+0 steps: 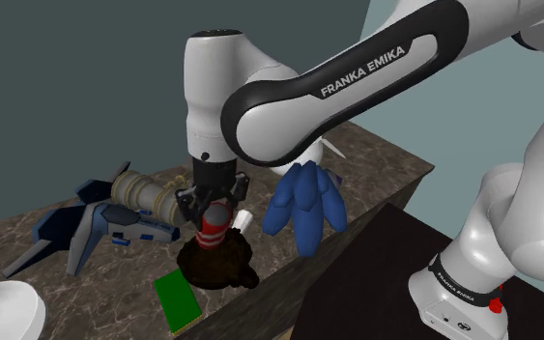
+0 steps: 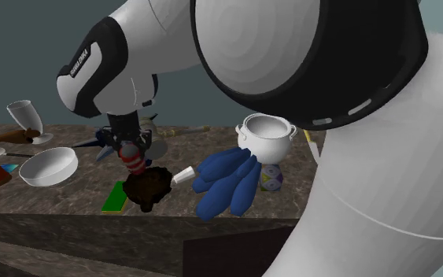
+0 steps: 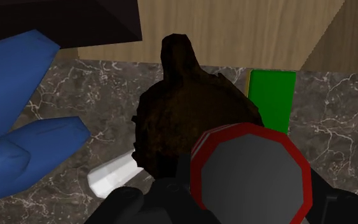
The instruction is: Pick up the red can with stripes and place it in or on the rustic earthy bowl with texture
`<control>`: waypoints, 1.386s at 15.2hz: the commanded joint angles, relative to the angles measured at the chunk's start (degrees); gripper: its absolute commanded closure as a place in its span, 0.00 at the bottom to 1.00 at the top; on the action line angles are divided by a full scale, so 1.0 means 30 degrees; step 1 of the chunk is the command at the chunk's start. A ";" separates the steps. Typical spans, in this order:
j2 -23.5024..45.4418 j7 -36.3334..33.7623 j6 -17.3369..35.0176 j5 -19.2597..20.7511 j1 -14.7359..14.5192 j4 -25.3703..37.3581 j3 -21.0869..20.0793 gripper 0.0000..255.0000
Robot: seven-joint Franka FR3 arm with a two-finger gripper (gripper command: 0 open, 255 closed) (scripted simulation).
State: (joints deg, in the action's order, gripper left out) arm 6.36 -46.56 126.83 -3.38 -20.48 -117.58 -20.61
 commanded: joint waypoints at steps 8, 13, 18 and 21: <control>0.1197 -0.0206 0.2165 0.0450 -0.0135 -0.1011 0.0060 1.00; 0.1386 -0.0240 0.2452 0.0525 -0.0158 -0.1119 0.0079 1.00; 0.1385 -0.0242 0.2450 0.0525 -0.0159 -0.1117 0.0079 0.00; 0.1388 -0.0243 0.2450 0.0527 -0.0160 -0.1114 0.0079 0.00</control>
State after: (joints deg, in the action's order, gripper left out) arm 10.53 -47.29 134.18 -1.80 -20.95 -120.92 -20.37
